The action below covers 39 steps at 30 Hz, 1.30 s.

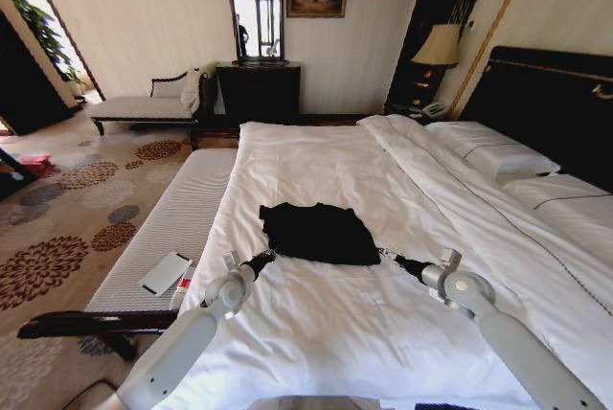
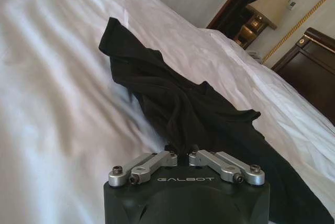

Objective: Fold the clothes on the bed.

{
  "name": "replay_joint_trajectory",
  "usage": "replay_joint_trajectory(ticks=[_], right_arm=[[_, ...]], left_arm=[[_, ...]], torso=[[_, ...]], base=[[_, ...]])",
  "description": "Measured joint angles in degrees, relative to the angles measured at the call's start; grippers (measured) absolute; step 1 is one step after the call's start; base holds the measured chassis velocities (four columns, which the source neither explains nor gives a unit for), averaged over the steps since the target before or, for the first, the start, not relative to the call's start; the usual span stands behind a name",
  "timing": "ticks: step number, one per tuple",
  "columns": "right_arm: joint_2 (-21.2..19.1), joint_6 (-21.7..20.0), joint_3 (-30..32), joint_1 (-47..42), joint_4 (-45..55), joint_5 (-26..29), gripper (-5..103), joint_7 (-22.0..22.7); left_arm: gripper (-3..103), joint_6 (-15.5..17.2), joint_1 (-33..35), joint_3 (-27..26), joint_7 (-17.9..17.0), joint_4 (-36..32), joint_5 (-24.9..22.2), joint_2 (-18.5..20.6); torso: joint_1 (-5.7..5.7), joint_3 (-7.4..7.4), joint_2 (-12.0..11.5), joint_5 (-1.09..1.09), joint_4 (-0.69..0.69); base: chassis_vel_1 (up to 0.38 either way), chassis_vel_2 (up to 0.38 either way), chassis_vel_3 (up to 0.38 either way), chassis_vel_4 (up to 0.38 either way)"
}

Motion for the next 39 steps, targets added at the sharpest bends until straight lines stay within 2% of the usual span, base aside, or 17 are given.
replay_joint_trajectory(ticks=[10, 17, 20, 22, 24, 26, 28, 29, 30, 32, 34, 37, 38, 39], right_arm=[[1.88, -0.7, -2.21, 1.88, -1.3, -0.29, 96, 0.23], [2.97, -0.9, -4.07, 3.14, -1.89, -0.45, 93, 0.67], [3.76, -0.66, -5.48, 4.72, -3.22, -0.69, 85, 0.8], [4.46, -0.29, -6.26, 5.72, -4.05, -0.76, 75, 0.94], [4.66, -0.12, -6.46, 5.98, -4.32, -0.84, 75, 0.94], [5.12, 0.48, -6.98, 6.69, -5.16, -1.07, 66, 1.01], [5.2, 0.67, -7.06, 6.81, -5.33, -1.12, 66, 1.02], [5.34, 1.06, -7.11, 6.95, -5.64, -1.23, 55, 1.18], [5.37, 1.3, -7.09, 6.9, -5.68, -1.29, 55, 1.31], [5.33, 1.56, -6.89, 6.54, -5.53, -1.45, 43, 1.33], [5.24, 1.65, -6.63, 6.17, -5.2, -1.53, 43, 1.31], [4.86, 1.89, -5.9, 5.44, -4.49, -1.66, 28, 1.13], [4.86, 1.89, -5.9, 5.44, -4.49, -1.66, 28, 1.13], [4.8, 1.96, -5.82, 5.39, -4.46, -1.69, 22, 1.09]], left_arm=[[4, 0.0, -0.84, 1.18, -0.19, -0.01, -0.44, 0.13], [4, 0.02, -0.91, 1.39, -0.24, -0.08, -0.73, 0.33], [4, 0.03, -0.9, 1.4, -0.35, -0.15, -0.86, 0.3], [4, 0.03, -0.93, 1.43, -0.44, -0.15, -0.95, 0.24], [4, 0.03, -0.94, 1.43, -0.44, -0.16, -0.96, 0.24], [4, 0.04, -1.0, 1.45, -0.46, -0.16, -0.99, 0.18], [4, 0.04, -1.02, 1.45, -0.47, -0.15, -0.99, 0.15], [4, 0.04, -1.07, 1.45, -0.49, -0.12, -1.02, 0.07], [4, 0.04, -1.08, 1.46, -0.5, -0.06, -1.02, 0.02], [4, 0.04, -1.08, 1.41, -0.5, 0.0, -1.02, -0.06], [4, 0.02, -1.09, 1.35, -0.5, 0.03, -1.0, -0.11], [4, -0.08, -1.11, 1.15, -0.5, 0.1, -0.97, -0.34], [4, -0.08, -1.11, 1.15, -0.5, 0.1, -0.97, -0.34], [4, -0.09, -1.14, 1.15, -0.5, 0.12, -0.97, -0.38]], torso=[[0.0, 0.0, 0.0, 0.0, 0.0], [0.0, 0.0, 0.0, 0.0, 0.0], [0.0, 0.0, 0.0, 0.0, 0.0], [0.0, 0.0, 0.0, -0.01, 0.0], [0.0, 0.0, 0.0, 0.0, 0.0], [0.0, 0.0, 0.0, 0.0, 0.01], [0.0, 0.0, 0.0, 0.0, 0.01], [0.0, 0.0, 0.0, 0.0, 0.0], [0.0, 0.0, 0.0, 0.0, 0.0], [0.0, 0.0, 0.0, 0.0, 0.0], [0.0, 0.0, 0.0, 0.0, 0.0], [0.0, 0.0, 0.0, 0.0, 0.0], [0.0, 0.0, 0.0, 0.0, 0.0], [0.0, 0.0, 0.0, 0.0, 0.0]], base=[[0.0, 0.0, 0.0, 0.0], [0.0, 0.0, 0.0, 0.0], [0.0, 0.0, 0.0, 0.0], [0.0, 0.0, 0.0, 0.0], [0.0, 0.0, 0.0, 0.0], [0.0, 0.0, 0.0, 0.0], [0.0, 0.0, 0.0, 0.0], [0.0, 0.0, 0.0, 0.0], [0.0, 0.0, 0.0, 0.0], [0.0, 0.0, 0.0, 0.0], [0.0, 0.0, 0.0, 0.0], [0.0, 0.0, 0.0, 0.0], [0.0, 0.0, 0.0, 0.0], [0.0, 0.0, 0.0, 0.0]])
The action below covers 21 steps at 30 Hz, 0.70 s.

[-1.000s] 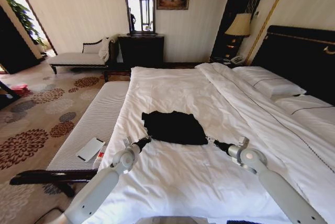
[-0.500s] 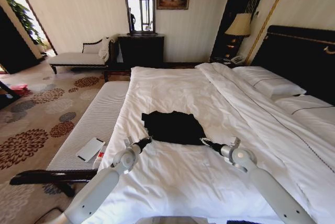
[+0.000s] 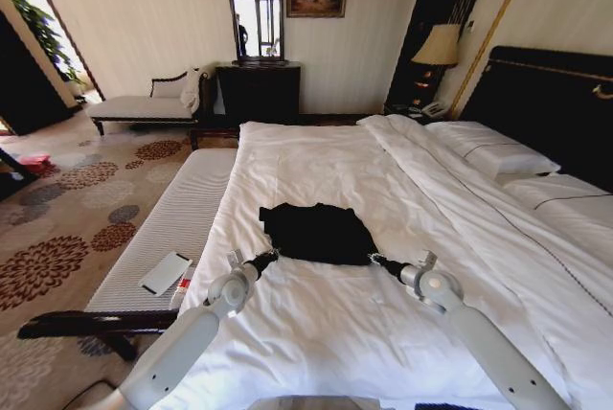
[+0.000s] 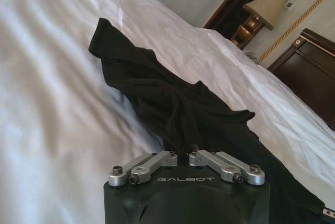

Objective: Fold the clothes on the bed.

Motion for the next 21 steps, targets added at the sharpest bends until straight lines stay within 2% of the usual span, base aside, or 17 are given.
replay_joint_trajectory(ticks=[2, 4, 6, 16, 21], right_arm=[[-0.19, 0.23, 0.16, -0.02, 0.17, -0.1, 12, -0.22], [-0.19, 0.32, 0.16, -0.02, 0.28, -0.11, 12, -0.32], [-0.08, 0.76, 0.38, 0.02, 0.95, -0.11, 1, -0.65], [-0.31, 0.9, 1.87, -2.02, 3.26, -0.45, 1, -0.92], [-0.24, 2.31, 3.88, -4.49, 6.04, -1.16, 1, -0.9]], left_arm=[[4, -0.09, -0.15, 0.0, -0.04, 0.02, 0.07, -0.19], [4, -0.11, -0.15, 0.0, -0.08, 0.0, 0.07, -0.21], [4, -0.17, -0.07, 0.0, -0.43, -0.47, 0.07, -0.19], [4, -0.21, 0.79, -0.73, -0.86, -1.86, 0.02, 0.47], [4, -0.26, 2.42, -1.77, -1.62, -4.76, -0.01, 1.08]], torso=[[0.0, 0.0, 0.0, 0.0, 0.0], [0.0, 0.0, 0.0, 0.0, 0.0], [0.01, 0.0, 0.0, 0.0, 0.0], [0.01, 0.0, 0.0, 0.0, 0.0], [0.0, 0.0, 0.0, 0.0, 0.0]], base=[[0.0, 0.0, 0.0, 0.0], [0.0, 0.0, 0.0, 0.0], [0.0, 0.0, 0.0, 0.0], [0.0, 0.0, 0.0, 0.0], [0.0, 0.0, 0.0, 0.0]])
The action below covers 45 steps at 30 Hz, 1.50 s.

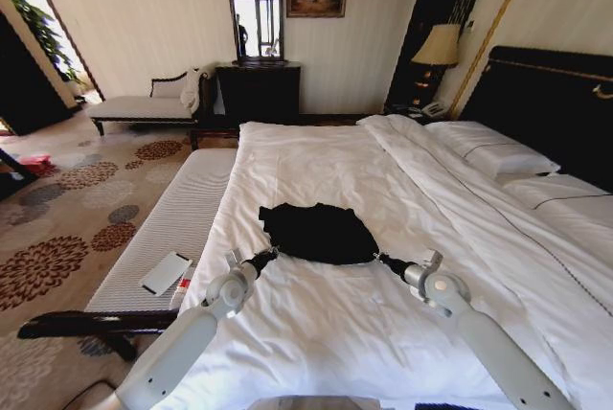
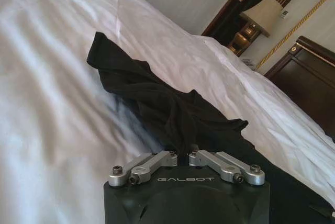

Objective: Fold the clothes on the bed.

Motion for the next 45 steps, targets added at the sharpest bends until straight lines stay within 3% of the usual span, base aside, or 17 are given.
replay_joint_trajectory(ticks=[5, 7, 9, 11, 26, 32, 34, 39, 45], right_arm=[[-1.71, 0.44, 3.25, -5.02, 6.86, -1.35, 1, -0.04], [-1.71, 0.44, 3.25, -5.02, 6.86, -1.35, 1, -0.04], [-2.56, 0.38, 5.94, -10.83, 14.93, -1.5, 1, -0.01], [-1.89, 0.33, 8.57, -14.55, 18.41, -2.1, 1, -0.16], [4.14, 2.7, 20.11, -33.19, 27.9, -11.52, 1, -5.54], [6.28, 4.21, 20.99, -38.11, 30.04, -17.43, 1, -7.84], [7.87, 6.28, 20.4, -41.09, 31.13, -23.95, 1, -9.95], [11.74, 8.62, 18.1, -44.6, 32.44, -30.33, 1, -11.66], [15.02, 9.74, 16.66, -46.59, 32.98, -32.81, 1, -11.9]], left_arm=[[4, -0.11, 4.75, -2.8, -0.85, -8.22, 0.53, 2.69], [4, -0.11, 4.75, -2.8, -0.85, -8.22, 0.53, 2.69], [4, -0.45, 12.01, -7.46, -0.94, -14.83, 1.98, 5.21], [4, -0.59, 15.34, -8.8, -0.84, -16.99, 2.99, 5.77], [4, -2.04, 36.64, -18.75, 1.66, -28.23, 11.88, 3.63], [4, -2.79, 43.89, -21.05, 2.22, -31.17, 16.13, 2.69], [4, -3.6, 48.56, -22.07, 2.64, -32.21, 18.89, 1.72], [4, -5.68, 54.11, -23.01, 3.48, -33.52, 22.99, 0.4], [4, -8.44, 57.19, -22.98, 4.29, -33.39, 27.57, -1.25]], torso=[[0.0, 0.0, 0.0, -0.01, -0.03], [0.0, 0.0, 0.0, -0.01, -0.03], [0.0, 0.0, 0.0, 0.0, 0.03], [0.0, 0.0, 0.01, -0.03, -0.02], [-0.01, -0.01, 0.01, 0.0, 0.0], [-0.01, 0.0, 0.02, 0.0, 0.0], [-0.01, 0.0, 0.01, -0.01, 0.01], [-0.01, 0.0, 0.01, 0.0, 0.0], [-0.01, 0.0, 0.01, 0.0, 0.0]], base=[[0.0, 0.0, 0.0, 0.0], [0.0, 0.0, 0.0, 0.0], [0.0, 0.0, 0.0, 0.0], [0.0, 0.0, 0.0, 0.0], [0.0, 0.0, 0.0, 0.0], [0.0, 0.0, 0.0, 0.0], [0.0, 0.0, 0.0, 0.0], [0.0, 0.0, 0.0, 0.0], [0.0, 0.0, 0.0, 0.0]])
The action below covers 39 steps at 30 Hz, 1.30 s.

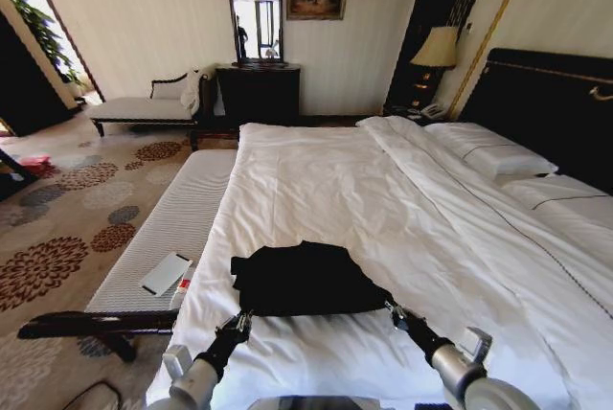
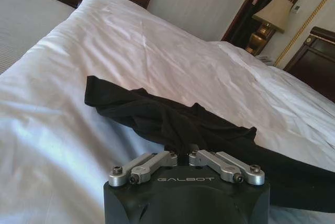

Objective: Fold the clothes on the bed.

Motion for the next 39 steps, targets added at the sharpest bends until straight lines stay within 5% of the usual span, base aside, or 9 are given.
replay_joint_trajectory(ticks=[12, 25, 39], right_arm=[[2.12, 5.43, 2.31, -3.77, -0.44, -5.7, 1, -2.69], [1.39, 6.75, -0.07, -1.47, -0.48, -9.73, 1, -2.26], [-9.65, -0.15, -2.94, 11.35, -5.0, 2.26, 1, 3.84]], left_arm=[[4, -7.05, 5.68, -1.43, -0.25, -0.99, 4.66, 0.1], [4, -7.44, 4.65, 0.3, -2.46, -1.56, 6.86, -0.71], [4, 2.05, -10.11, 4.15, -11.02, 2.32, -3.72, 1.82]], torso=[[0.0, 0.0, -0.01, 0.01, 0.01], [0.01, 0.0, -0.01, 0.01, -0.01], [0.01, 0.01, -0.01, 0.02, 0.01]], base=[[0.0, 0.0, 0.0, 0.0], [0.0, 0.0, 0.0, 0.0], [0.0, 0.0, 0.0, 0.0]])
